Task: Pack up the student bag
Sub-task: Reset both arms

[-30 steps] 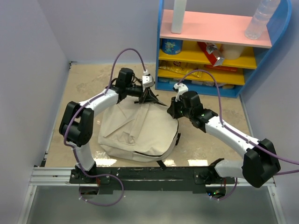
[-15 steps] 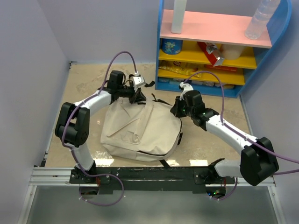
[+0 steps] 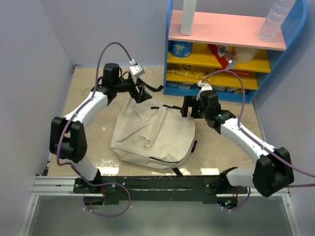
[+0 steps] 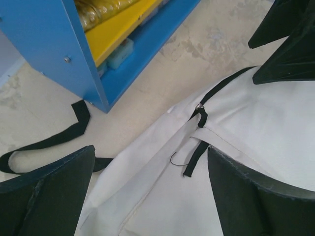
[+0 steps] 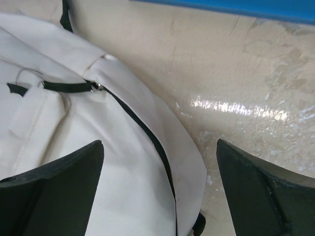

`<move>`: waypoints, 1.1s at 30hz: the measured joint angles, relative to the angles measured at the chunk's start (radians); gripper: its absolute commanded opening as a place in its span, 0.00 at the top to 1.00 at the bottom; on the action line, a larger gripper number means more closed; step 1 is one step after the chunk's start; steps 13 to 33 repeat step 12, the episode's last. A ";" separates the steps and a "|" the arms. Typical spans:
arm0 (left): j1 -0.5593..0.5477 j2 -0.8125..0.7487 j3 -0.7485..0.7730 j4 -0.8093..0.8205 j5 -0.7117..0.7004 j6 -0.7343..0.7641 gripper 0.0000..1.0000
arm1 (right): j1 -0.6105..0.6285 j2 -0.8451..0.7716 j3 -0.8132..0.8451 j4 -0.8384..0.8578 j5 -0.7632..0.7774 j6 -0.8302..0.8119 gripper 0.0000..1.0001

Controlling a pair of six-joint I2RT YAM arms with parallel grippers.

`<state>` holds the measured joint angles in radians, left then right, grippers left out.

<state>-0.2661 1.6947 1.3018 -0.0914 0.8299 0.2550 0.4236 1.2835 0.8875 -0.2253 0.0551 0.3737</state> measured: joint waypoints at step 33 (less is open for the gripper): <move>0.202 -0.207 -0.093 -0.217 -0.061 -0.024 0.00 | 0.000 -0.107 0.026 -0.019 0.050 -0.016 0.01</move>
